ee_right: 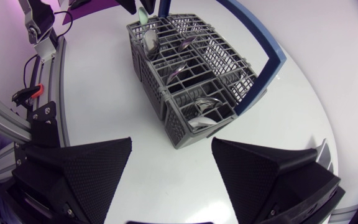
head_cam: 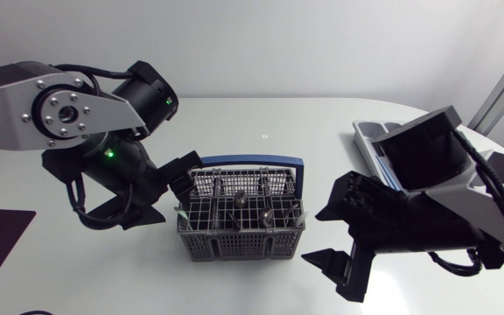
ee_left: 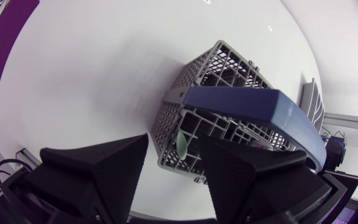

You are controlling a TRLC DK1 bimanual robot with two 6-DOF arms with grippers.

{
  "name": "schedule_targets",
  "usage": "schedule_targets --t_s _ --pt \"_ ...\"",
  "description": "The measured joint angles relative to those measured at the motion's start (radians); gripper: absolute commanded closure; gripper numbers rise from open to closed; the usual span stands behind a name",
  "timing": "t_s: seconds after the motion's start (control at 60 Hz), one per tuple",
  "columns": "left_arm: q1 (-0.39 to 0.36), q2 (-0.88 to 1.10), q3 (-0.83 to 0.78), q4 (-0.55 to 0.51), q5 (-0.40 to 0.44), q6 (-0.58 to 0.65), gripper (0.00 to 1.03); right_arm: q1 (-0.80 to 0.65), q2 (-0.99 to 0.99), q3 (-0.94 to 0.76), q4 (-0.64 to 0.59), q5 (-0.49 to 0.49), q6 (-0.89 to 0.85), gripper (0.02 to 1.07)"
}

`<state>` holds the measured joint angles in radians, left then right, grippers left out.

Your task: Unload the cutlery basket into the drawer organizer.

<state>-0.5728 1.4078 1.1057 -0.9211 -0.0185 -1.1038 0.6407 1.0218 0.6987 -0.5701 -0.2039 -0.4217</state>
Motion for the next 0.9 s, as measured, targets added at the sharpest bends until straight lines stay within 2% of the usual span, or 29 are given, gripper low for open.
schedule_targets --t_s 0.15,0.233,0.417,0.483,0.9 --pt "-0.014 0.0 0.0 0.011 -0.016 0.0 0.58 0.002 0.006 0.0 0.013 0.0 0.0 0.14" --pt "-0.019 0.0 0.0 0.015 -0.018 0.0 0.64 0.006 0.007 0.0 0.016 0.0 0.0 0.14" --pt "-0.019 0.006 0.0 0.023 -0.024 0.0 0.67 0.006 0.013 0.0 0.021 0.0 0.003 0.14" --pt "-0.019 0.019 0.0 0.024 -0.025 0.001 0.75 0.007 0.015 0.0 0.021 0.0 0.003 0.14" --pt "-0.019 0.029 0.0 0.026 -0.025 0.004 0.75 0.026 0.03 -0.005 0.049 0.0 0.011 0.14"
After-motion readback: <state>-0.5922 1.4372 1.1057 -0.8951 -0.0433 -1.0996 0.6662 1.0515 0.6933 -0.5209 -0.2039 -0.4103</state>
